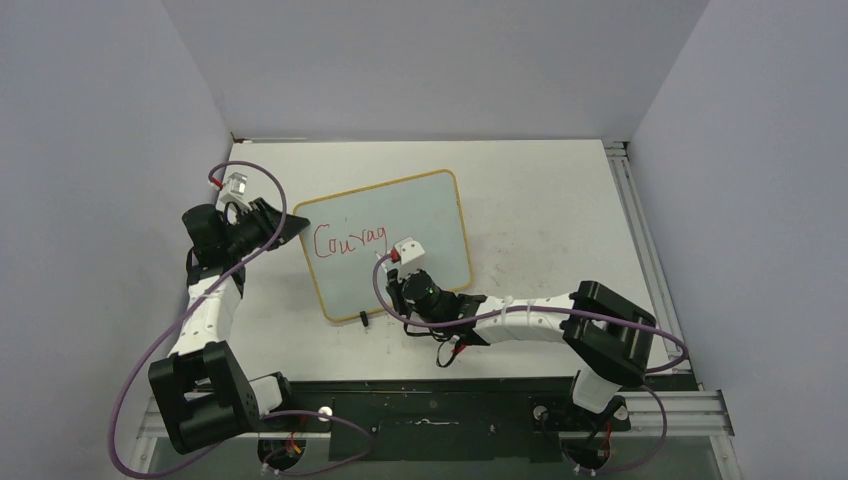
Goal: Write a sentence on the whiteboard
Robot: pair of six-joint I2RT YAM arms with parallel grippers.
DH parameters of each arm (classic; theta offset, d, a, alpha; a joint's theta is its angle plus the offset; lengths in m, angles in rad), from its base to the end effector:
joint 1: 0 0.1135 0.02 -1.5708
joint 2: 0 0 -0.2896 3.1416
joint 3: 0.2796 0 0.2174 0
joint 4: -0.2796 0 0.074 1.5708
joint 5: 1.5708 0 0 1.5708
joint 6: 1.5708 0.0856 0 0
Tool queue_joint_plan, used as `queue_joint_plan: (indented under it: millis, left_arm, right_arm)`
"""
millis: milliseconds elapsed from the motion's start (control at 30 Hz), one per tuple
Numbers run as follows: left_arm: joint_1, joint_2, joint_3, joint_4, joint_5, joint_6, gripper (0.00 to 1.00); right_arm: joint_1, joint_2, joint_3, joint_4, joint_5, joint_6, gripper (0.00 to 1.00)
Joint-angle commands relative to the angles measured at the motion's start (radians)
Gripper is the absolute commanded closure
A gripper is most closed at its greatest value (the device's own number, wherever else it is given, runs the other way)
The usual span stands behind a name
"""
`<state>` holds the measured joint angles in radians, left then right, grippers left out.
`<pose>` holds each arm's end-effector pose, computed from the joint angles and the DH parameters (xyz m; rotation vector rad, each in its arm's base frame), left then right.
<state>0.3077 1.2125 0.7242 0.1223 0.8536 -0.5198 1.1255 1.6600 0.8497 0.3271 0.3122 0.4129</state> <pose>0.2604 0.0151 0.2930 -0.2120 1.9083 -0.9621 0.1835 0.3235 0.2197 -0.5403 2.0194 0.6398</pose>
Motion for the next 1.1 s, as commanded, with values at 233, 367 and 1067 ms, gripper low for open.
queue_joint_plan:
  millis: [233, 367, 1067]
  left_arm:
    - [0.004, -0.007, 0.020, 0.010, 0.014, 0.012, 0.71]
    - [0.004, -0.007, 0.020, 0.010, 0.014, 0.010, 0.71]
    - [0.004, -0.004, 0.021, 0.007, 0.013, 0.012, 0.71]
  right_arm:
    - [0.024, -0.159, 0.050, -0.024, 0.074, -0.065, 0.95]
    - [-0.015, -0.168, 0.031, -0.038, 0.077, -0.076, 0.95]
    - [-0.079, -0.109, 0.037, -0.011, 0.007, -0.084, 0.95]
